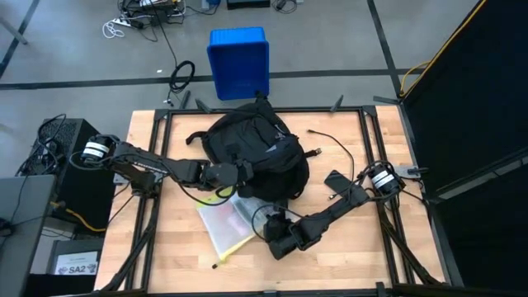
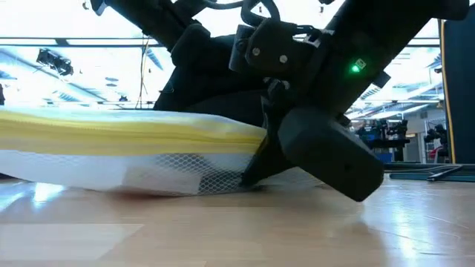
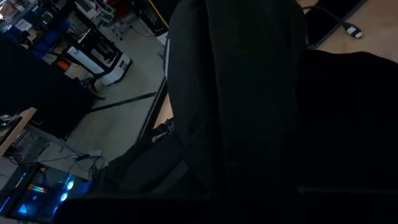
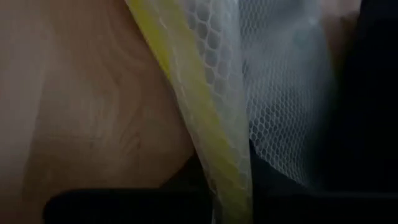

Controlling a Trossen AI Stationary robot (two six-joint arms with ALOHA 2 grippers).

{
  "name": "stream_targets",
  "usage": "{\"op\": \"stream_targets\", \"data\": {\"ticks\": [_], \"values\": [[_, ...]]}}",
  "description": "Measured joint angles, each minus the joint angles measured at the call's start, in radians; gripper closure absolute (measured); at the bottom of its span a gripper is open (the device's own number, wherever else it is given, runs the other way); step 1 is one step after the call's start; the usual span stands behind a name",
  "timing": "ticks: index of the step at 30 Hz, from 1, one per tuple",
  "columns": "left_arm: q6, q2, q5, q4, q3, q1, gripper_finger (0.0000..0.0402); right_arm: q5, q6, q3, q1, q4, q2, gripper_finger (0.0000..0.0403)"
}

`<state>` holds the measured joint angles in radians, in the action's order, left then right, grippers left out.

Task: Unpack backpack
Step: Put the yellow zip bag into the backpack

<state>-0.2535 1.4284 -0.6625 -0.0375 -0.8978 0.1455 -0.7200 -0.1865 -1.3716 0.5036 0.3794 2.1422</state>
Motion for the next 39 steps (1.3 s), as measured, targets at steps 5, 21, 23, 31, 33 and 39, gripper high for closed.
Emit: {"op": "stream_targets", "data": {"ticks": [5,21,23,31,33,39], "values": [[0.003,0.0,-0.025,0.005,0.0,-0.001,0.0401,-0.083,0.0,-0.009,0.037,0.04,-0.035,0.0403],[0.03,-0.011,-0.039,0.035,-0.001,0.008,0.0401,-0.476,0.079,-0.276,0.189,0.374,-0.214,0.0402],[0.03,-0.021,-0.042,0.04,-0.001,0.015,0.0401,-0.514,0.112,-0.315,0.19,0.43,-0.214,0.0402],[0.046,-0.026,-0.05,0.065,-0.001,0.027,0.0401,-0.642,0.187,-0.448,0.157,0.6,-0.214,0.0403],[0.047,-0.026,-0.05,0.066,-0.001,0.027,0.0401,-0.683,0.24,-0.484,0.15,0.6,-0.214,0.0403],[0.047,-0.027,-0.051,0.067,-0.001,0.027,0.0401,-0.793,0.383,-0.582,0.115,0.604,-0.214,0.0403]]}}
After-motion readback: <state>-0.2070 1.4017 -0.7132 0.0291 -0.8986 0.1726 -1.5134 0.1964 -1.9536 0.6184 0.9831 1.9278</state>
